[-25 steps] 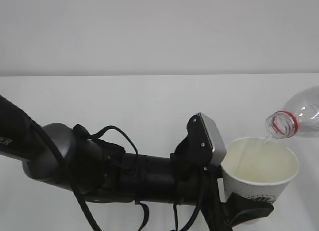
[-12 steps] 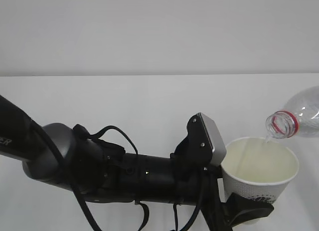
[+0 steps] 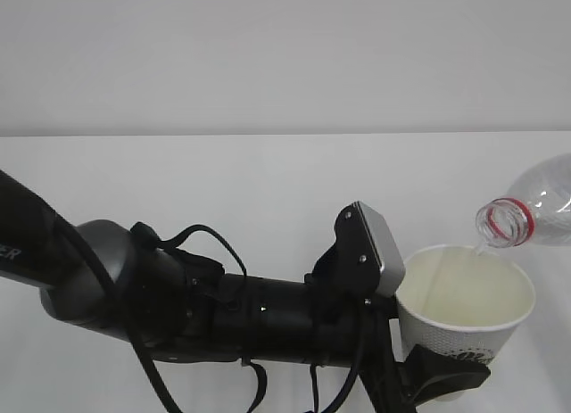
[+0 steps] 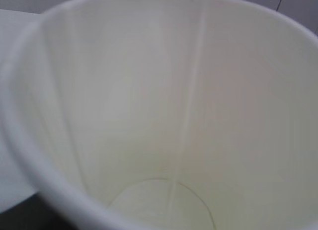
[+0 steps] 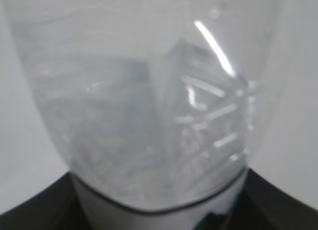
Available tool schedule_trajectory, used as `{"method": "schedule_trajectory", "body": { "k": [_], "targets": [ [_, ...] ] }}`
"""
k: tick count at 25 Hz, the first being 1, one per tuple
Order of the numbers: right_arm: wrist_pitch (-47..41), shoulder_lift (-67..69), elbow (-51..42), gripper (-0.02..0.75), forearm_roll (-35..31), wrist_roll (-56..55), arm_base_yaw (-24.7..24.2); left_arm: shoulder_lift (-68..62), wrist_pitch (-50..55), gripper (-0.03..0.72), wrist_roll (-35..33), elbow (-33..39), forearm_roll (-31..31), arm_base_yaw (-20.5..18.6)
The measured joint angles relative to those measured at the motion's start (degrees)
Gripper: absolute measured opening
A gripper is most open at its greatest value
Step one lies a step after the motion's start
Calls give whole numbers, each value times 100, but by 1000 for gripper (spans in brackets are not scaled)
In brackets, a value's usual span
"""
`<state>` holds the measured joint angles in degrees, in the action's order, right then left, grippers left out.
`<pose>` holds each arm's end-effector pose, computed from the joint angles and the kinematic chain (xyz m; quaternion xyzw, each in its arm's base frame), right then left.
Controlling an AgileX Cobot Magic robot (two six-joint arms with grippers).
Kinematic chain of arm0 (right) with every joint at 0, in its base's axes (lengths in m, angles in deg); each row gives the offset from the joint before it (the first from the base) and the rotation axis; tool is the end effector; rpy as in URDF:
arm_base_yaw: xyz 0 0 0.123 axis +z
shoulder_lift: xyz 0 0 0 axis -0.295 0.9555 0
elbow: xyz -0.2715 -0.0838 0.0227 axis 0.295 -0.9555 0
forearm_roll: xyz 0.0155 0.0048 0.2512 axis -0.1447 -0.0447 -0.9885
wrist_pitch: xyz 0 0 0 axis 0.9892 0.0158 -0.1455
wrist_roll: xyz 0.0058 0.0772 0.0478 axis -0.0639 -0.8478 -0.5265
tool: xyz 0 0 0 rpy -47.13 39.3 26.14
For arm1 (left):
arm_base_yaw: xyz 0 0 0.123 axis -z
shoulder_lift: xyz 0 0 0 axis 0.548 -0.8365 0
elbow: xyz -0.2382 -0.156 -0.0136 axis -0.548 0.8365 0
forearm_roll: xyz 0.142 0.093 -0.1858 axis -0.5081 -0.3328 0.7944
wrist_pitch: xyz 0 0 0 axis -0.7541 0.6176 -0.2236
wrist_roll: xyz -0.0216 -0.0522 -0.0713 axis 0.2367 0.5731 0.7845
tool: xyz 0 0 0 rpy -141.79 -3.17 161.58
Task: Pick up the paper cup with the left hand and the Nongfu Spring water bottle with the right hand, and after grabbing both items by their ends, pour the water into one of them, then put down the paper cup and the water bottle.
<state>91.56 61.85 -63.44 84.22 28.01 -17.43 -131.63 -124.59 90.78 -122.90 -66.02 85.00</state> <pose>0.1712 0.0088 0.2127 -0.5485 0.5205 -0.4264 0.4964 0.2018 -0.3380 0.1119 0.5114 0.6061 -0.4445 0.4166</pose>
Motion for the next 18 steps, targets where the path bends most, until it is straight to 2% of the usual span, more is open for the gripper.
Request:
{"method": "schedule_trajectory", "body": {
  "k": [18],
  "targets": [
    [13,0,0,464,-69,0,0,0,0,528,0,0,0,0]
  ]
}}
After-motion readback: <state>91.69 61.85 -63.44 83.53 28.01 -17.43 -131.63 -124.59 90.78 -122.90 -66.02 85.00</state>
